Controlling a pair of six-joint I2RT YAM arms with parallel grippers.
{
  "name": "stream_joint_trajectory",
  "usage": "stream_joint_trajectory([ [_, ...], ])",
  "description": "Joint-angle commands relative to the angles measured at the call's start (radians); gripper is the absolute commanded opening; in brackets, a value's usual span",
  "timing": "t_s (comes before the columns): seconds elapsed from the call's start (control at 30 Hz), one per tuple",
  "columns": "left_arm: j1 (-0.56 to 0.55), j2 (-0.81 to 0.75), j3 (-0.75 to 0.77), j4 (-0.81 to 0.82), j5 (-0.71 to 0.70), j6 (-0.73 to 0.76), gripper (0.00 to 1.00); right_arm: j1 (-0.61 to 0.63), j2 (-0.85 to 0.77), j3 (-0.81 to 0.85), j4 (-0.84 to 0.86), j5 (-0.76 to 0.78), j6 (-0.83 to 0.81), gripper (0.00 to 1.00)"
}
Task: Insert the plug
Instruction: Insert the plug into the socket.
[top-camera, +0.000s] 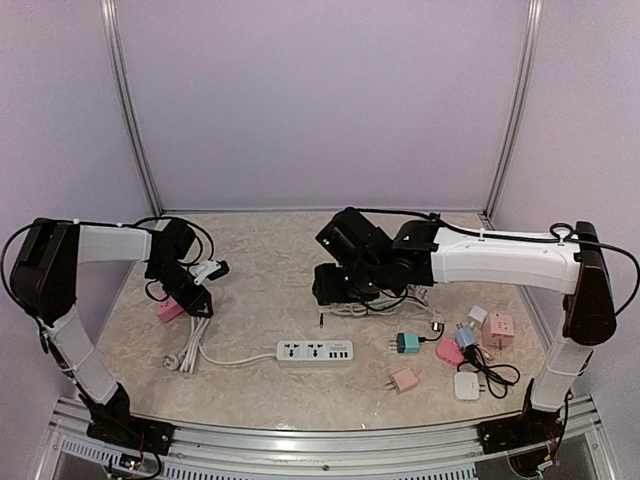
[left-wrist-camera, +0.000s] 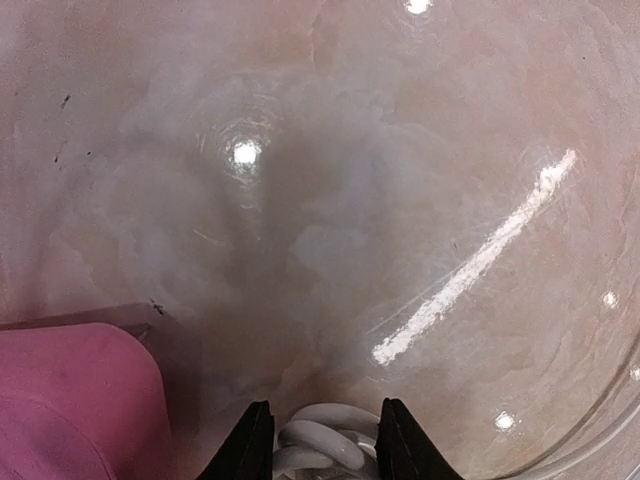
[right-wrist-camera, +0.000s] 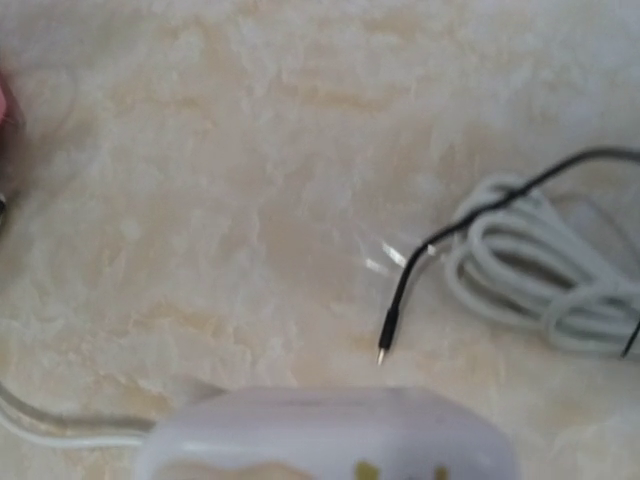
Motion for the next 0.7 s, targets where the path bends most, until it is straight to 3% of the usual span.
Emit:
stream_joint_trajectory([
  [0.0, -0.005, -0.055, -0.102, -0.028, -0.020, 0.016, 0.34, 0.062, 0.029, -0.021, -0.002, 0.086, 0.106, 0.00],
  [0.13, -0.008, -0.106, -0.179, -0.043, -0.056, 0.026, 0.33, 0.106, 0.062, 0.017, -0.102, 0.138, 0.158, 0.00],
  [0.43, -0.034, -0.219, -0.262, -0.068, -0.042, 0.032, 0.34, 0.148, 0.137, 0.041, -0.163, 0.053, 0.254, 0.00],
  [0.67, -0.025, -0.285, -0.225, -0.079, -0.031, 0.033, 0.60, 0.148, 0.213, 0.136, -0.177, 0.018, 0.209, 0.00],
])
